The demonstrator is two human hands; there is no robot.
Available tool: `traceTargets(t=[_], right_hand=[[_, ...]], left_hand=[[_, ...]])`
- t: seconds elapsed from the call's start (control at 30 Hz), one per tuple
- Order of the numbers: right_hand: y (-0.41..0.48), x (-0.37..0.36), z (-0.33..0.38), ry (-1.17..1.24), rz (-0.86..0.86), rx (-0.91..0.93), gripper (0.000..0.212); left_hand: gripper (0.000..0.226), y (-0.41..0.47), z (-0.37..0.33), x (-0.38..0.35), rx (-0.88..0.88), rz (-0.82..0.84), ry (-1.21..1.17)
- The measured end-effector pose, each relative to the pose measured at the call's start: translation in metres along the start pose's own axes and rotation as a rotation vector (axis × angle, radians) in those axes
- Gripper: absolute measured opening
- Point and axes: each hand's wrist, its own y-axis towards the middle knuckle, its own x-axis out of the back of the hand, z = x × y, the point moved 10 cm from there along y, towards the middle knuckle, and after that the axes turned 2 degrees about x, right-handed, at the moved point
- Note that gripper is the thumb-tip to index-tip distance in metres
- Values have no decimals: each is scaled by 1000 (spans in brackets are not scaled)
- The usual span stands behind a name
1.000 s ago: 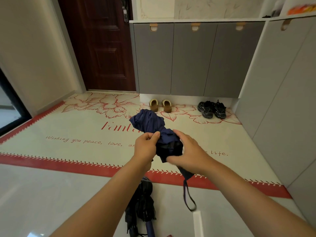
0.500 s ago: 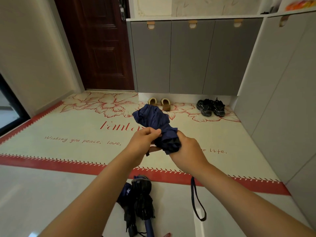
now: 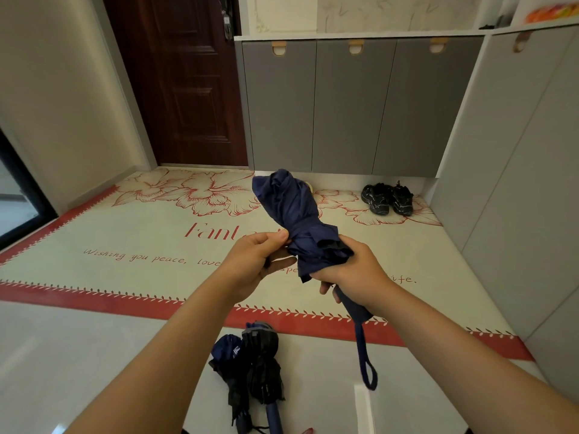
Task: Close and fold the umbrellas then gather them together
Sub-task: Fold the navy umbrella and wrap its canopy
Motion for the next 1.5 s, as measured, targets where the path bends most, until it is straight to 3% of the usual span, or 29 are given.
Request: traceTargets(t=[0.17, 0.3, 0.37, 0.5, 0.63, 0.77, 0.87, 0.97, 1.17, 1.33, 1.5], right_hand=[[-11, -15, -7, 125, 160, -114, 18], [-9, -22, -18, 191, 206, -180, 25], [-3, -21, -28, 43, 181, -186, 35], [1, -14, -18, -339, 58, -12, 94], [-4, -27, -1, -645, 53, 227, 104], [-2, -37, -16, -853, -19, 170, 124], [3, -27, -9, -822, -154, 233, 93], [6, -16, -3, -643, -192, 225, 69], [7, -14, -2, -365, -166, 139, 56], [7, -15, -2, -91, -160, 52, 28], [3, -15, 2, 16, -126, 47, 32]], left_hand=[[24, 2, 2, -5, 2, 42, -26], [34, 4, 11, -4, 28, 2, -79], [34, 4, 16, 1, 38, -64, -91], [28, 4, 14, 16, 17, -237, -19], [22, 1, 15, 20, -1, -336, -14], [23, 1, 18, 11, 22, -286, -21], [24, 2, 15, 4, 33, -203, 22], [26, 2, 8, 5, 22, -169, 44], [24, 3, -5, 13, -41, -177, 5], [21, 3, -8, 5, -34, -97, -139], [21, 6, -8, 4, -29, -58, -187]])
